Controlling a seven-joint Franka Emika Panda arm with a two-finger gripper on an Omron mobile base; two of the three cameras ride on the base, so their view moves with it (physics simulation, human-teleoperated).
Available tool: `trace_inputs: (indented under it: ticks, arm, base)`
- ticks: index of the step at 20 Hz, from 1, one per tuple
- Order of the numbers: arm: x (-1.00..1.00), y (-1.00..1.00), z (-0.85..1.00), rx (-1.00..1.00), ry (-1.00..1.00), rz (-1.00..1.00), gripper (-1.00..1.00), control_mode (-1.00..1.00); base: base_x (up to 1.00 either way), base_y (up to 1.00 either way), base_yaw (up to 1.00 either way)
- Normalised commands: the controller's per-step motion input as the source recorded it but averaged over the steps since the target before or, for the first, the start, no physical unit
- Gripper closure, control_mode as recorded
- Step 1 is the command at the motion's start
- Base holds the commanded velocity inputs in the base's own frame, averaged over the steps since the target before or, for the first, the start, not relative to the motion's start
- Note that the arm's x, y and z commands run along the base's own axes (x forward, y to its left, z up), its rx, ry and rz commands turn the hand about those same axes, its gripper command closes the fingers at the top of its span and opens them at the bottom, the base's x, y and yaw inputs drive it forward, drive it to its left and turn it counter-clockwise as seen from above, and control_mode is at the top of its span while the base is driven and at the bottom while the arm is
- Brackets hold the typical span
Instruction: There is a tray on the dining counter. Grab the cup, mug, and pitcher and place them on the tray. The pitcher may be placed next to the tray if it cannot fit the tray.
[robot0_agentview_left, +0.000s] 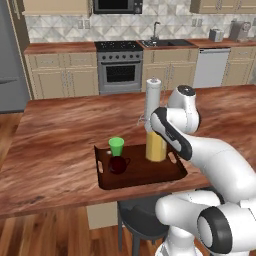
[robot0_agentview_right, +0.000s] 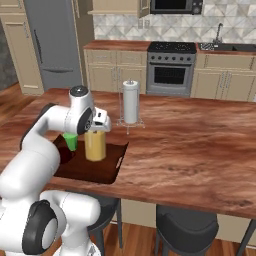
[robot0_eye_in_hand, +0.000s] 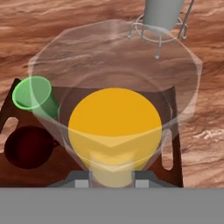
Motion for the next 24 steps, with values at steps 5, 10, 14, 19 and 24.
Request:
trace_inputs:
  ticks: [5, 10, 14, 19, 24]
  arm:
    - [0.02, 0.0, -0.2, 0.0, 0.0, 0.0, 1.0, -1.0]
    - [0.0, 0.0, -0.16, 0.0, 0.0, 0.0, 1.0, -1.0]
    - [0.0, 0.0, -0.16, 0.0, 0.0, 0.0, 1.0, -1.0]
    - [0.0, 0.0, -0.14, 0.0, 0.0, 0.0, 1.0, -1.0]
    - [0.01, 0.0, -0.13, 0.0, 0.0, 0.0, 1.0, -1.0]
  base:
    - [0.0, 0.0, 0.0]
    - [0.0, 0.0, 0.0]
    - [0.0, 0.0, 0.0]
    - [0.0, 0.0, 0.0]
    - [0.0, 0.0, 0.0]
